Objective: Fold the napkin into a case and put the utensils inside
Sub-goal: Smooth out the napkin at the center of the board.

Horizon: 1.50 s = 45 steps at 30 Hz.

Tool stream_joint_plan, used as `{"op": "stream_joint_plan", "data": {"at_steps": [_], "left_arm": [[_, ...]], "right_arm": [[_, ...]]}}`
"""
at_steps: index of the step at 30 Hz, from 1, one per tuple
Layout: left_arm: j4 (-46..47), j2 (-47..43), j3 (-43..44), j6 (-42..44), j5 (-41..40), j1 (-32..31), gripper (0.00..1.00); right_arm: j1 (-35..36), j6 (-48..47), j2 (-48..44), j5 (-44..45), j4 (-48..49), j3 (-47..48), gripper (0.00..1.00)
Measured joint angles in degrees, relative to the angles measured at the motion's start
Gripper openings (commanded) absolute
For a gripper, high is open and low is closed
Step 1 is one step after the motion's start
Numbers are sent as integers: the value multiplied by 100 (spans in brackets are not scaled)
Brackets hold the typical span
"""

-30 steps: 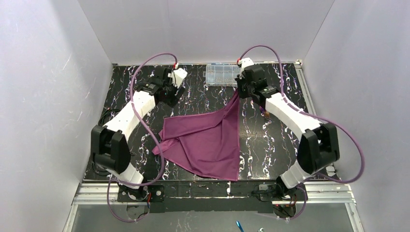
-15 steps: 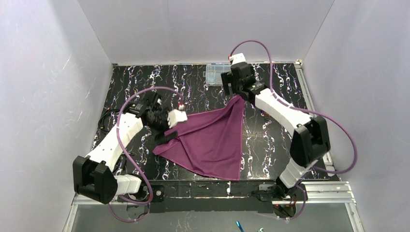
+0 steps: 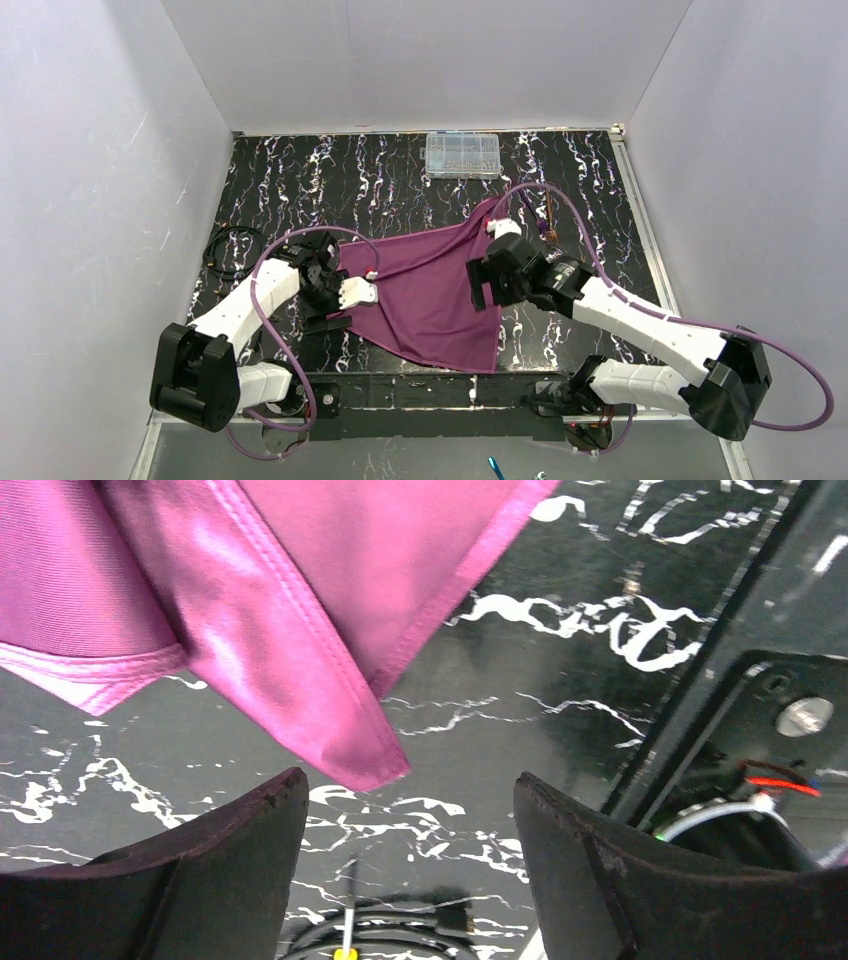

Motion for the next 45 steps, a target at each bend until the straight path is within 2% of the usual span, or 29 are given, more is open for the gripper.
{"op": "stream_joint_plan", "data": {"at_steps": [4,9,15,18,19,22,27,30,33,34,38,41,45], "left_arm": [[538,81,-114,-24,-122,-2,69],[1093,345,-164,-162,-229,-2,61],[1408,619,-164,-354,-267,-2,26],[1488,774,-164,-476,-310,-2,3],[1513,822,-162,-555,-323,-2,0],[1438,988,17,-920,-345,-2,0],[979,1410,1469,-1954,-101,44,0],[693,1561,2542,-2616,236,153,0],[448,1596,3117,-3045,479,238,0],[376,1596,3176,-3152,533,260,3],[234,1711,3073,-3418,544,284,42],[258,2138,3097,-3604,426,299,49],[411,3191,3482,-3947,201,496,50]], "right_arm": [[157,313,35,-542,-164,-568,99],[326,457,70,-1003,-107,-767,99],[457,627,240,-1399,70,-1043,98],[518,710,199,-1491,50,-1215,96],[544,732,166,-1513,42,-1272,95],[592,776,109,-1550,20,-1351,92],[612,706,374,-1217,94,-1285,90],[490,341,929,-922,-50,-739,87],[28,-173,1515,-826,37,170,84],[-181,-345,1661,-826,146,463,83],[-881,-817,2212,-885,614,1309,79],[-1060,-938,2671,-999,922,1611,78],[-981,-914,3014,-1281,1185,1526,76]]}}
